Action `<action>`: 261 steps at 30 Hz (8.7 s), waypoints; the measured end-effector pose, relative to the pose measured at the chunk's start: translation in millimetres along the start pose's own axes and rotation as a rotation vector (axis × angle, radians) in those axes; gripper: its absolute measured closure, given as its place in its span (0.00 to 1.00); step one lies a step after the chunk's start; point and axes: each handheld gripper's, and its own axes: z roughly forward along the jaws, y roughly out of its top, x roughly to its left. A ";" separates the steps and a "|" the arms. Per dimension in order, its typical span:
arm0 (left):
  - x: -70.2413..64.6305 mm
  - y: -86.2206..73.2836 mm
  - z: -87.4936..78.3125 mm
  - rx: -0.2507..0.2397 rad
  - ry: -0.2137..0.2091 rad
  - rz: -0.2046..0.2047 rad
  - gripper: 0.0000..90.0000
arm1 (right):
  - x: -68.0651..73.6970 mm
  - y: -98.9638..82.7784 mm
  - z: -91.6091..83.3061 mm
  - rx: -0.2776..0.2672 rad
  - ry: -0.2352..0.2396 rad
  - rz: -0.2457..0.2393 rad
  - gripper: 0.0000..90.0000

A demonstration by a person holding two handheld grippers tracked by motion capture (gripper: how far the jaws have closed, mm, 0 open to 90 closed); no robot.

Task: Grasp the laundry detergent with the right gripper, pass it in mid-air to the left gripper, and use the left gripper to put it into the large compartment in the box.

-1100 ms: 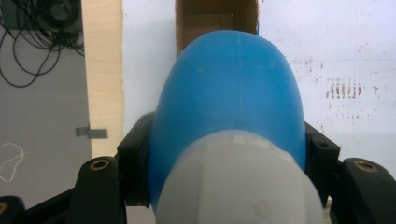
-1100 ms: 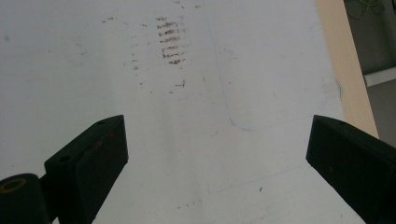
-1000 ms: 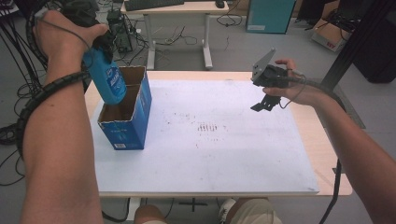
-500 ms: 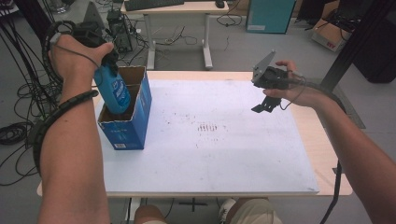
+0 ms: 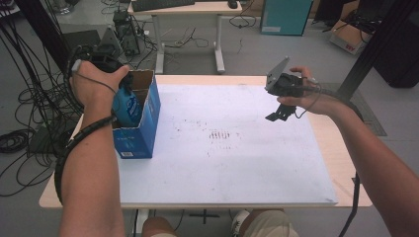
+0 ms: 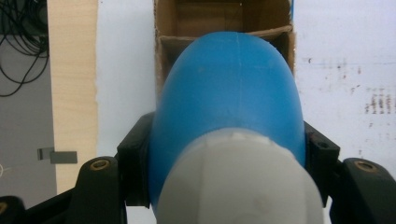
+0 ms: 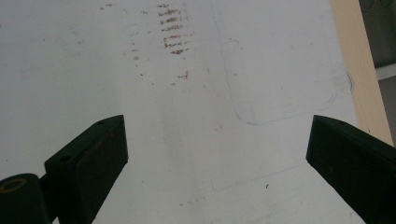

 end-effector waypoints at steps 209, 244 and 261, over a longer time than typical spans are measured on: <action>-66.8 -19.7 -39.0 -0.076 -0.079 0.290 0.15 | -17.1 -3.7 17.5 0.031 0.011 0.044 0.06; -171.4 -1.8 -14.0 -0.092 -0.208 0.488 0.06 | -30.6 -37.8 -3.5 0.068 -0.021 0.104 0.06; -167.5 -0.7 -10.4 -0.099 -0.206 0.476 0.06 | -30.2 -37.3 0.7 0.073 -0.012 0.096 0.06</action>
